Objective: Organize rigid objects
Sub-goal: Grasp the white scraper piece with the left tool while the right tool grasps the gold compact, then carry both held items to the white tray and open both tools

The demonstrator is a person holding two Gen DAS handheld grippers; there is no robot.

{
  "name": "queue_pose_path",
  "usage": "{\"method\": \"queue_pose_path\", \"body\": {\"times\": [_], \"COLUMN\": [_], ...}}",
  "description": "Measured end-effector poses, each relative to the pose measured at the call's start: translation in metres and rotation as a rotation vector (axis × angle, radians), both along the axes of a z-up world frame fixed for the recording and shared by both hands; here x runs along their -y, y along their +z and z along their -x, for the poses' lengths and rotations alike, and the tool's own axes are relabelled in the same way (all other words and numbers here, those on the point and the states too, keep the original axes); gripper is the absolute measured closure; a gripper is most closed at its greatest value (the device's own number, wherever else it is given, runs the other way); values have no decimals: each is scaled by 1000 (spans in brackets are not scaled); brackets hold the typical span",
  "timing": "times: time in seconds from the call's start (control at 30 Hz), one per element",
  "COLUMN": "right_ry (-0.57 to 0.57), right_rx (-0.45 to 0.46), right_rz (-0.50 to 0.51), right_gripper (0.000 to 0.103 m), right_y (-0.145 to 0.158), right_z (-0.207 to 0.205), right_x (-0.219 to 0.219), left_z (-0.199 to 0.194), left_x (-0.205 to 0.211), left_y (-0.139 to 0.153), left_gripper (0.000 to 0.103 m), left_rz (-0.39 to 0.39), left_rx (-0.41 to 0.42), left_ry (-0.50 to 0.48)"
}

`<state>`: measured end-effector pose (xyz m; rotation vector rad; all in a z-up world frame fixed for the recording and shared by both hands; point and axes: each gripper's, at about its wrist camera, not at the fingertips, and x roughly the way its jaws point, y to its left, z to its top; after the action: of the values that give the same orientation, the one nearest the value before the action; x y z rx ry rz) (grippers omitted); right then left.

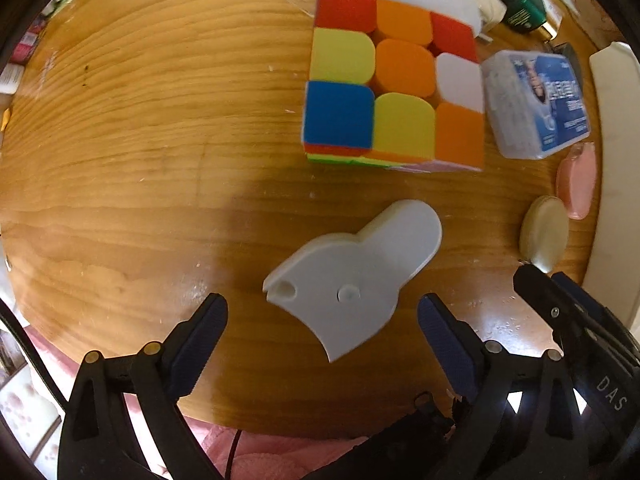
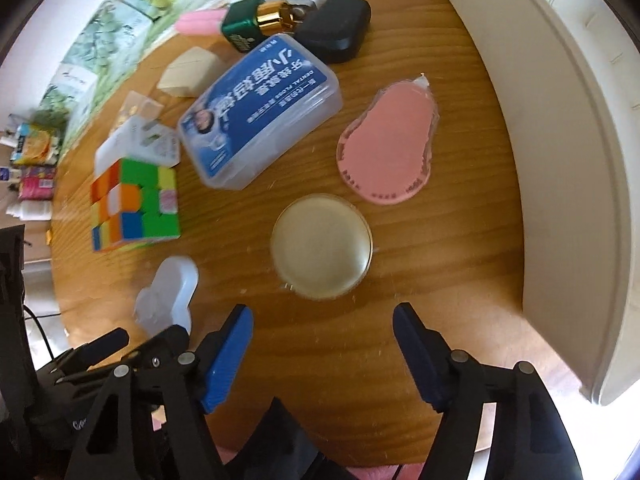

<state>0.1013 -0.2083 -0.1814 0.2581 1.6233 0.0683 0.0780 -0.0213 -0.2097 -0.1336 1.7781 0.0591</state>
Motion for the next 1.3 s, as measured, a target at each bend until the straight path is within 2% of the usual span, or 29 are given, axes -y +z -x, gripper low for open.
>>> {"method": "queue_pose_path", "body": {"times": [0.13, 0.3, 0.43, 0.5, 0.53, 0.57, 0.73, 0.97, 1.2, 1.3], "right_ry": [4, 38, 72, 79, 79, 83, 96, 137, 179, 191], "right_rx": [-1, 21, 30, 33, 32, 33, 47, 84, 175, 215], "right_rz": [27, 75, 118, 122, 123, 124, 117, 133, 165, 167], "right_gripper": [37, 40, 48, 48, 48, 48, 48, 49, 49, 49], "right_y": [-7, -6, -5, -5, -3, -3, -6, 10, 48, 69], "right_z": [-9, -20, -24, -26, -25, -25, -21, 15, 37, 52], "right_x": [-4, -14, -18, -17, -20, -18, -19, -31, -30, -31], "left_z": [-6, -19, -25, -28, -30, -32, -34, -23, -9, -12], "left_x": [2, 9, 12, 13, 15, 17, 20, 16, 29, 40], "left_y": [-11, -11, -3, 3, 6, 11, 15, 30, 71, 100], "left_gripper": [9, 12, 22, 30, 39, 41, 42, 42, 42, 42], "left_rz": [11, -13, -28, -36, -37, -36, -22, 4, 4, 5], "left_rx": [-40, -40, -20, -2, 10, 19, 31, 49, 149, 192], "left_ry": [-6, -39, -50, -54, -56, -58, -44, -48, -75, -85]}}
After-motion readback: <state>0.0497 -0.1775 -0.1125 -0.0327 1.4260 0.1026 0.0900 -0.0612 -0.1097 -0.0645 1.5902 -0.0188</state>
